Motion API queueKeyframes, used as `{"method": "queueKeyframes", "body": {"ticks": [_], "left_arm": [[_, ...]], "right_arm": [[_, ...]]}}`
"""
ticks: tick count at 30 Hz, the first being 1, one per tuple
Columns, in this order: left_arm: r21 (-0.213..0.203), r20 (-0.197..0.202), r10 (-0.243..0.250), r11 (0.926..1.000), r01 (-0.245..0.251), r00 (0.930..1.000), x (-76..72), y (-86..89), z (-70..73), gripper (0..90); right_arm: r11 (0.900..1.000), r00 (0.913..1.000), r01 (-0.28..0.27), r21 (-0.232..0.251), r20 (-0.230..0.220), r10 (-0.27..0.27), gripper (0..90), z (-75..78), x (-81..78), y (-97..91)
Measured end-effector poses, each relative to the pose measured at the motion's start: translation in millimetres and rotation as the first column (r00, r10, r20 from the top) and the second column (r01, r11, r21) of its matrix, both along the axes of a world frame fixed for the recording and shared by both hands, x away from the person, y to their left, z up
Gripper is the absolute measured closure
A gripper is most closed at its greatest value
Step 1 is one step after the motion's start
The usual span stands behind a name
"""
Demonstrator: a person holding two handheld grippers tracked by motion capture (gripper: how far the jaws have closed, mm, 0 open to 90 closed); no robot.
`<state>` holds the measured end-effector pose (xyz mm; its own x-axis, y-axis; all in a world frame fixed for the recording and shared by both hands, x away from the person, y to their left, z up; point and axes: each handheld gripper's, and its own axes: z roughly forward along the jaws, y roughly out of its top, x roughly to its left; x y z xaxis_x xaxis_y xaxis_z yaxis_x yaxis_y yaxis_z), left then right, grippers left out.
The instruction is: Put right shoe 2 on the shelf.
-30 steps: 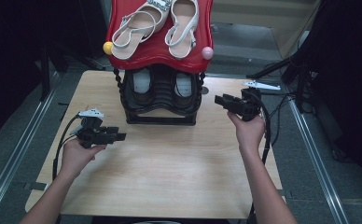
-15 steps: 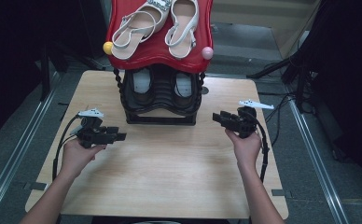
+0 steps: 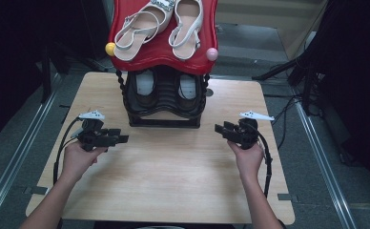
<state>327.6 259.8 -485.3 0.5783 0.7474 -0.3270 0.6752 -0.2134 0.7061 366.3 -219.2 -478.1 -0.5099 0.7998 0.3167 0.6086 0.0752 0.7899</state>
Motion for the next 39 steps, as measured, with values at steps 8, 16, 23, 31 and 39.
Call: {"method": "queueKeyframes", "body": {"ticks": [8, 16, 23, 31, 39], "left_arm": [[0.007, -0.002, 0.011, 0.9999, -0.011, 0.9999, 0.5, -1.0, -1.3, 43.2], [-0.001, 0.005, 0.011, 0.9999, -0.011, 0.9999, 1.7, -0.5, -2.7, 40.0], [-0.001, 0.003, 0.011, 0.9999, -0.011, 0.9999, 2.9, -0.1, -3.8, 38.9], [-0.011, -0.009, 0.009, 0.9999, -0.009, 0.9999, 4.1, 0.5, -4.9, 36.8], [-0.024, -0.019, 0.011, 0.9997, -0.011, 0.9998, 5.1, 1.5, -5.5, 34.8]], "right_arm": [[1.0000, 0.9998, -0.007, 0.006, -0.019, 0.007, 52.1, -9.7, -4.1, -1.7], [0.9998, 0.9997, 0.009, 0.018, -0.025, -0.008, 52.4, -15.5, -7.2, -7.6], [0.9994, 0.9992, 0.025, 0.026, -0.031, -0.024, 52.1, -20.3, -5.8, -11.2], [0.9999, 0.9994, 0.011, 0.013, -0.032, -0.011, 51.4, -21.6, -5.0, -8.3], [0.9999, 0.9995, 0.011, 0.010, -0.029, -0.010, 50.5, -21.5, -4.8, -8.1]]}}
